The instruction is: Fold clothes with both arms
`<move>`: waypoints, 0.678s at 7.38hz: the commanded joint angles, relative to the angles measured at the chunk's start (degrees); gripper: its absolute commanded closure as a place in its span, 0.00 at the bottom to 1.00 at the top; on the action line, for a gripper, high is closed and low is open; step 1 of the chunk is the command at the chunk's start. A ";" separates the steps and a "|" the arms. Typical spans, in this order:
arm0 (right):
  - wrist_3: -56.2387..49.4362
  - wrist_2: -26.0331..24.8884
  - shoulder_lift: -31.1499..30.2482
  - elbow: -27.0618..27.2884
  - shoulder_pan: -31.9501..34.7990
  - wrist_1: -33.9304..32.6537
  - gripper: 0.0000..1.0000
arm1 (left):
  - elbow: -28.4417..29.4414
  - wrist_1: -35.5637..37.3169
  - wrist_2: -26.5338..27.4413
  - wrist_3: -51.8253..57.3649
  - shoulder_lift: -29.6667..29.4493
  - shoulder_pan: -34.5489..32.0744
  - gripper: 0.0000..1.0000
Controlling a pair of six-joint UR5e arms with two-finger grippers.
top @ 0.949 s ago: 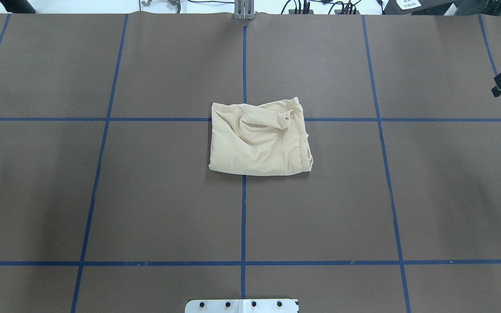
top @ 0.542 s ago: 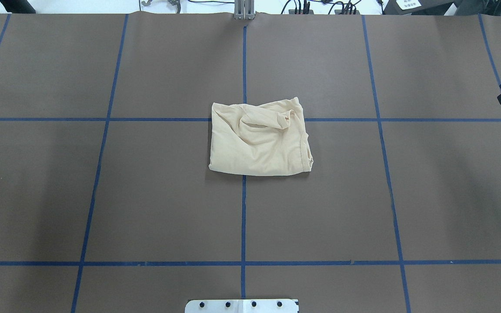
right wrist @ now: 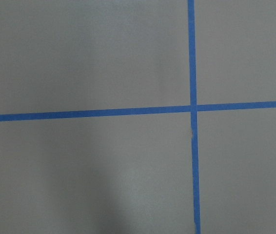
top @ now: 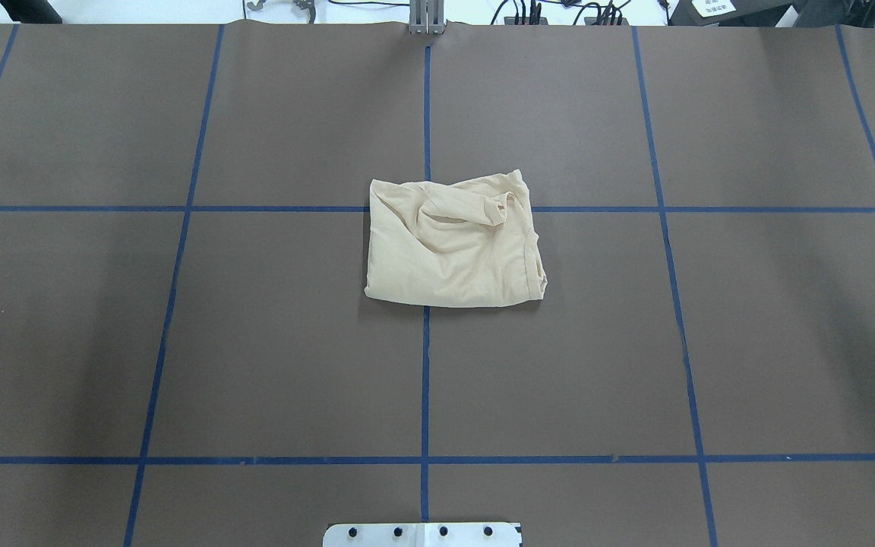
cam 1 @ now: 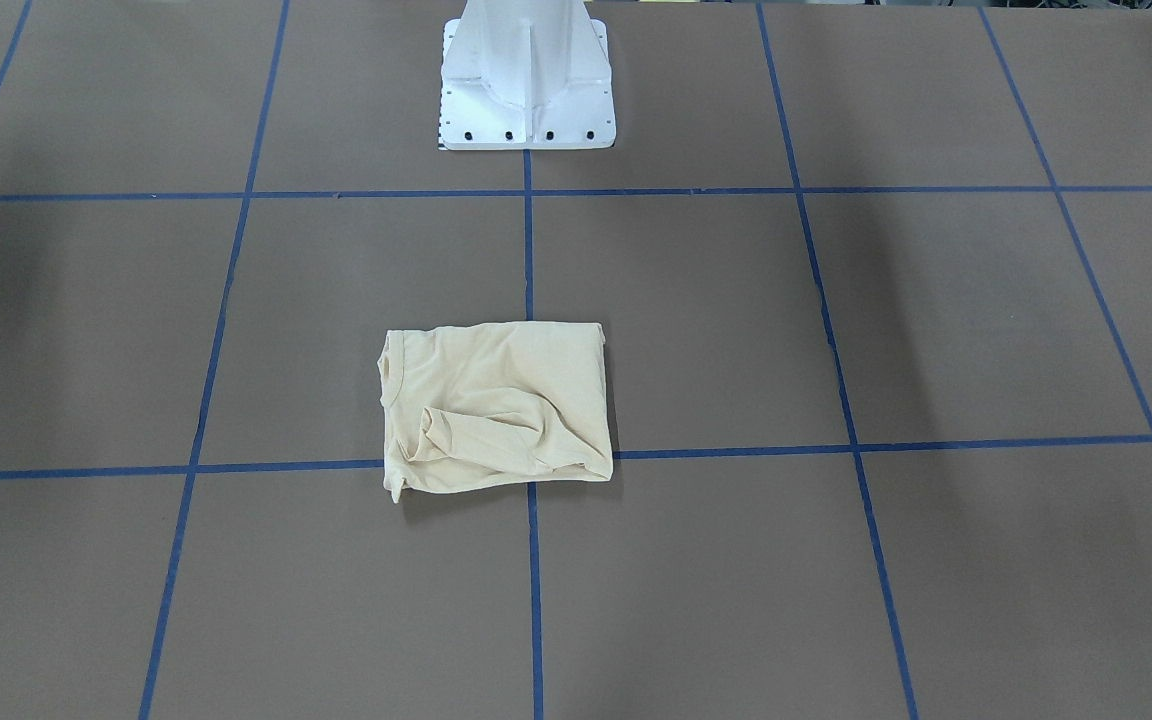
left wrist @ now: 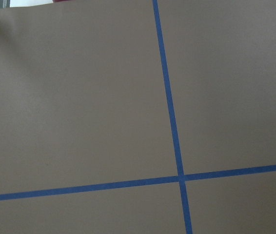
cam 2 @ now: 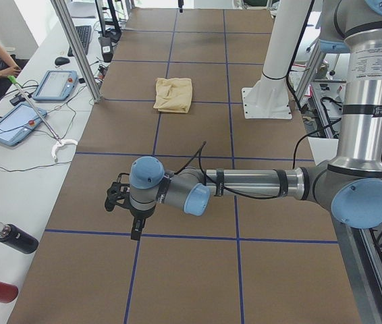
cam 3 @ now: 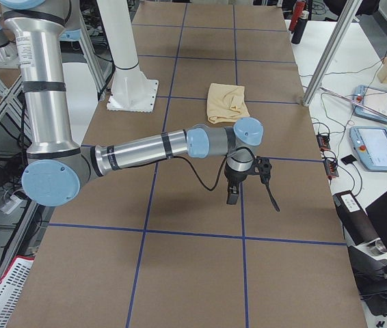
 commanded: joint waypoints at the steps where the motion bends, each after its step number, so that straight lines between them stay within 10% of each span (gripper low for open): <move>1: -0.06 1.32 -0.95 0.05 1.50 0.25 0.00 | -0.71 5.15 -0.10 0.04 -0.39 0.28 0.00; 5: -8.29 1.41 -2.96 -1.00 4.93 0.43 0.00 | -0.62 9.91 0.08 0.74 0.93 0.37 0.00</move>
